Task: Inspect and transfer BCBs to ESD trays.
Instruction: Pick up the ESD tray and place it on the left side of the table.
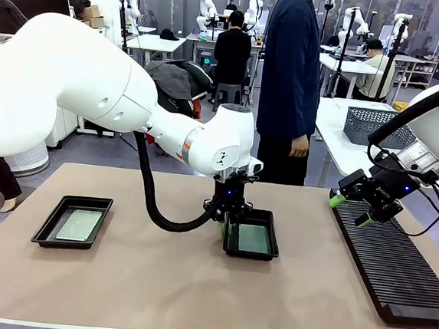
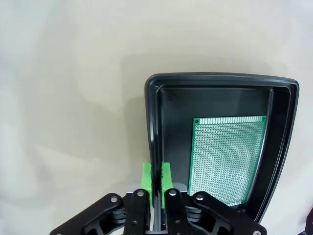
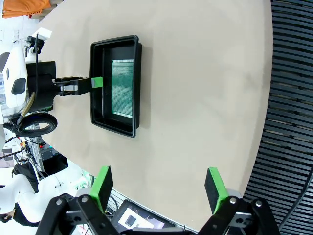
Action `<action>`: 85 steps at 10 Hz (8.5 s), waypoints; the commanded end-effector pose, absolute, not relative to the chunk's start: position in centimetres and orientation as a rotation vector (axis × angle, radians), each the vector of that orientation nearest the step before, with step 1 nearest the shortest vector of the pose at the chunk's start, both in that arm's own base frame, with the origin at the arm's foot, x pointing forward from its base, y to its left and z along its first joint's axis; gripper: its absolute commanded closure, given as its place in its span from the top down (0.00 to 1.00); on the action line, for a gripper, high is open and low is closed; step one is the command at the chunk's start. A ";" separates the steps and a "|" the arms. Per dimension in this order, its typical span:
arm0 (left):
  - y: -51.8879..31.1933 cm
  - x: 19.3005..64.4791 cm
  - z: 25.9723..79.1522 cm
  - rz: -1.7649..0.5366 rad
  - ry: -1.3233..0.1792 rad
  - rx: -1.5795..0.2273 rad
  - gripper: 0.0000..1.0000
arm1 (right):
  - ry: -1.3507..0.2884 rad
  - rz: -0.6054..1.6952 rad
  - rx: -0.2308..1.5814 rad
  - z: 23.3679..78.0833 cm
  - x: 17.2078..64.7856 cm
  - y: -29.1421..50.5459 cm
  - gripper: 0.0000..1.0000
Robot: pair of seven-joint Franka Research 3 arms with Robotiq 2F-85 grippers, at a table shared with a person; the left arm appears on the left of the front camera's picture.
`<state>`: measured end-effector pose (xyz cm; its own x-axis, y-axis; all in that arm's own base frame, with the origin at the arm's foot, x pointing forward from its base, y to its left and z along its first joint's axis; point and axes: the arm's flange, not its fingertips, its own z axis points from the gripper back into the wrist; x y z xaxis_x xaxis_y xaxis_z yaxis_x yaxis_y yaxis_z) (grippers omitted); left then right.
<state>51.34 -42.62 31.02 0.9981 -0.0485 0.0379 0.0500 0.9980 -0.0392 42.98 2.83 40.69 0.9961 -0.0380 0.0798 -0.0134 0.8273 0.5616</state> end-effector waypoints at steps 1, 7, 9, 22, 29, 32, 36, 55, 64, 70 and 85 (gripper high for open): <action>-42.3 50.8 31.1 -0.024 -0.068 -0.029 0.04 | -0.088 -0.019 0.598 40.7 43.0 2.9 1.00; -42.7 51.3 31.0 -0.048 -0.039 -0.042 0.00 | -0.088 -0.019 0.598 40.7 43.0 2.9 1.00; -42.7 51.3 31.0 -0.048 -0.039 -0.042 0.00 | -0.088 -0.019 0.598 40.7 43.0 2.9 1.00; -36.0 49.4 31.5 -0.066 -0.093 -0.357 0.03 | -0.088 -0.019 0.598 40.7 43.0 2.9 1.00; -28.7 48.1 33.1 -0.083 -0.090 -0.440 0.03 | -0.088 -0.019 0.598 40.7 43.0 2.9 1.00; -23.6 46.6 33.2 -0.085 -0.102 -0.440 0.03 | -0.088 -0.019 0.598 40.7 43.0 2.9 1.00; -16.5 44.7 33.5 -0.056 -0.109 -0.421 0.03 | -0.088 -0.019 0.598 40.7 43.0 2.9 1.00; -9.7 47.8 31.2 0.048 -0.067 -0.277 0.03 | -0.088 -0.019 0.598 40.7 43.0 2.9 1.00; -9.7 47.6 30.6 0.038 -0.056 -0.289 0.03 | -0.088 -0.019 0.598 40.7 43.0 2.9 1.00; -10.3 47.8 31.2 0.049 -0.008 -0.262 0.43 | -0.088 -0.019 0.598 40.7 43.0 2.9 1.00; -13.3 42.5 44.6 -0.007 -0.032 0.035 1.00 | -0.088 -0.019 0.598 40.7 43.0 2.9 1.00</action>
